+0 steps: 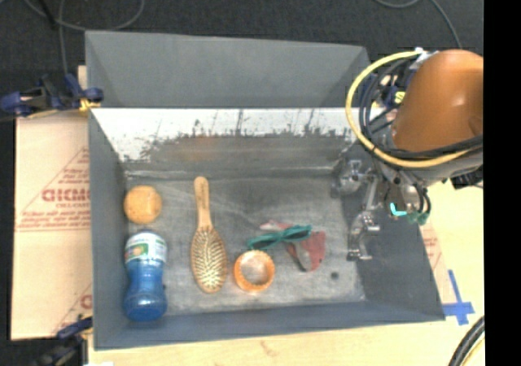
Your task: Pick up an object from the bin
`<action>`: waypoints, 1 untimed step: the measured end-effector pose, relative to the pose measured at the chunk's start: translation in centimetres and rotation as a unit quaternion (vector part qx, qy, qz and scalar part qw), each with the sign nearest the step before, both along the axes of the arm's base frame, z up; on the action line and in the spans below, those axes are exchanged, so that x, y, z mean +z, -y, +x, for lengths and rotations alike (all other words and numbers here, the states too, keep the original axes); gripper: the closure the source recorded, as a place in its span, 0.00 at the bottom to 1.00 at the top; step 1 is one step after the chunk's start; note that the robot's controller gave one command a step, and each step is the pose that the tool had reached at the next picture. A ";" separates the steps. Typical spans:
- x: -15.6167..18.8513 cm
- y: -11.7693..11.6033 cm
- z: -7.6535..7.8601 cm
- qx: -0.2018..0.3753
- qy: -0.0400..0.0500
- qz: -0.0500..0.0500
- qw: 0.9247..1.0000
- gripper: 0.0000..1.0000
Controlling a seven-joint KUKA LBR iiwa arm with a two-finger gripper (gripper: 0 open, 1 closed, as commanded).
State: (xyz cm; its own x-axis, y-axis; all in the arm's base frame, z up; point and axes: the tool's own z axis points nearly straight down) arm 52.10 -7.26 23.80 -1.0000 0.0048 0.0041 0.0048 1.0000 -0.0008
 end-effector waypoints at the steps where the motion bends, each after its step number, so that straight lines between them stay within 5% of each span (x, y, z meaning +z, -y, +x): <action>1: 0.4 0.0 0.2 0.001 0.004 -0.001 1.000 0.00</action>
Offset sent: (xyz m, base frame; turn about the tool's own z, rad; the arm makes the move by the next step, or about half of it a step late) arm -0.0402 -0.0026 -0.1680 -0.5264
